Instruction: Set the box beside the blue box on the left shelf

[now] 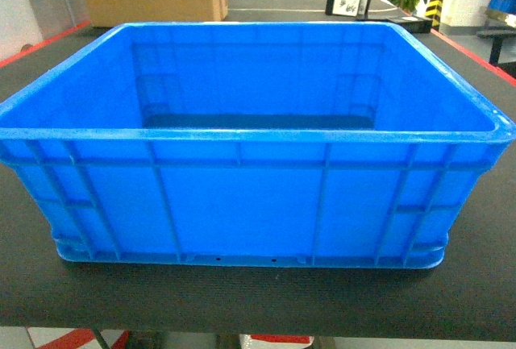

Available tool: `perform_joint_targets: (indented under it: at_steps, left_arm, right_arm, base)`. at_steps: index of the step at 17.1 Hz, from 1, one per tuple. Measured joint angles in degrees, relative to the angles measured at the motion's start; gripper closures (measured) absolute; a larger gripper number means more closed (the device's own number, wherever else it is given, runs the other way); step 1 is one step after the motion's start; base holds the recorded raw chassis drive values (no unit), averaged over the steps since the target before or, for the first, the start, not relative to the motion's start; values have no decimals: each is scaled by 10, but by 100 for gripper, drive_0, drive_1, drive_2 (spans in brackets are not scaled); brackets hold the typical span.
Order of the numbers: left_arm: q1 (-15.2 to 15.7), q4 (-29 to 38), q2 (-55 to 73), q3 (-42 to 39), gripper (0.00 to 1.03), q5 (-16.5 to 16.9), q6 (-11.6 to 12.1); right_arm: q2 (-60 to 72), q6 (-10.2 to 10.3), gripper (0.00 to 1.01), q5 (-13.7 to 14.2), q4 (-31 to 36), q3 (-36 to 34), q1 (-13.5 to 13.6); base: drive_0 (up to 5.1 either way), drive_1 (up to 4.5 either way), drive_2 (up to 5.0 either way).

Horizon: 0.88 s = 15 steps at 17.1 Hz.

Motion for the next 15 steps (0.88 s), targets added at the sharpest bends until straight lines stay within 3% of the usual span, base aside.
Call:
perform_joint_targets:
  at_steps: [15]
  left_arm:
    - [0,0,0,0,5,0,0]
  right_arm:
    - [0,0,3,0,0,0,0]
  base:
    - [0,0,0]
